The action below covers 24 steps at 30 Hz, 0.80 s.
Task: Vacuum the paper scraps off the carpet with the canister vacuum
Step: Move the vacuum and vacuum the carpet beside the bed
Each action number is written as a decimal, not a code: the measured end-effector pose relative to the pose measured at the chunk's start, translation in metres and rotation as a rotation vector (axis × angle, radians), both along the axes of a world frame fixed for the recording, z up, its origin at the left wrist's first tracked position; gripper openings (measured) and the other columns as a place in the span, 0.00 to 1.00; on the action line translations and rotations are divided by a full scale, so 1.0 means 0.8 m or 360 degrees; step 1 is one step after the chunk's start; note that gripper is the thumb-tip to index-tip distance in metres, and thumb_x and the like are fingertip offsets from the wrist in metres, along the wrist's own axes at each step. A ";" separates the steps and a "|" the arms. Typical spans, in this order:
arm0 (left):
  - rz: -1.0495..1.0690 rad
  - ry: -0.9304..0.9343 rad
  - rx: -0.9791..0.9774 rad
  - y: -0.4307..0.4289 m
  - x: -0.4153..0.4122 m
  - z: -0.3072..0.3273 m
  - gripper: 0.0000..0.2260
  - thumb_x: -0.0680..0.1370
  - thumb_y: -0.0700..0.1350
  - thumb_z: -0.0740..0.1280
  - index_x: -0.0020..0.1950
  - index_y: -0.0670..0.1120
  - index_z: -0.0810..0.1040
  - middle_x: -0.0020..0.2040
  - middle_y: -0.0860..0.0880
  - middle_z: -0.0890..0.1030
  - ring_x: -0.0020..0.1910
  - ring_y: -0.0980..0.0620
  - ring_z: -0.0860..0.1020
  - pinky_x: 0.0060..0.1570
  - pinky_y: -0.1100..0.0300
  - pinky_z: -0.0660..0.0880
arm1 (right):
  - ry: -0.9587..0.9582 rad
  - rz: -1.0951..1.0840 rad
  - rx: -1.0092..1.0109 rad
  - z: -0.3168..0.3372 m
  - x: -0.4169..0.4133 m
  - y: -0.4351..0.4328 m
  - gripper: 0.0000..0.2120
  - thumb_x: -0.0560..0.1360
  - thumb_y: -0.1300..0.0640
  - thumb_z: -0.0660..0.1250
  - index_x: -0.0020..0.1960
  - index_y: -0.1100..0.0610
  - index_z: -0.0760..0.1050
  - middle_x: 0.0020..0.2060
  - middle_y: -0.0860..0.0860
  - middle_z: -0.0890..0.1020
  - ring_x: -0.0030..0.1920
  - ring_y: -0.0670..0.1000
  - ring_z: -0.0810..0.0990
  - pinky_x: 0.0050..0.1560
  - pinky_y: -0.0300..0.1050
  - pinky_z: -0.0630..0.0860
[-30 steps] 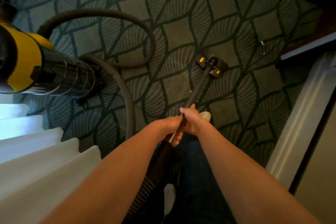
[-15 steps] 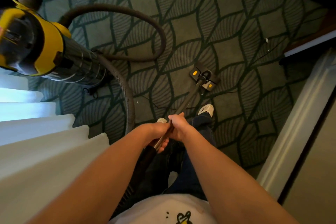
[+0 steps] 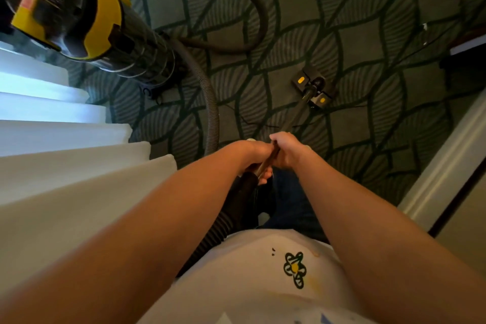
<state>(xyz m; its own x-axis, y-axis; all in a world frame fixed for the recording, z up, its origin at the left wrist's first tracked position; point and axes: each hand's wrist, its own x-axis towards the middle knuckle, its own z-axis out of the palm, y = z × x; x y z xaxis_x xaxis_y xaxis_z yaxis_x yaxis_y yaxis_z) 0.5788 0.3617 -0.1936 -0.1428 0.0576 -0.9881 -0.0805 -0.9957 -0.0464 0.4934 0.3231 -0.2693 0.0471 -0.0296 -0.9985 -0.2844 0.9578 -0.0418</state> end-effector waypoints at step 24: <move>-0.0026 -0.0158 0.0000 0.038 -0.074 0.029 0.25 0.82 0.61 0.50 0.49 0.41 0.73 0.32 0.46 0.76 0.26 0.53 0.75 0.26 0.62 0.74 | -0.0024 0.0143 0.0034 0.032 -0.063 0.032 0.12 0.81 0.58 0.57 0.58 0.46 0.56 0.46 0.57 0.72 0.39 0.53 0.75 0.21 0.42 0.75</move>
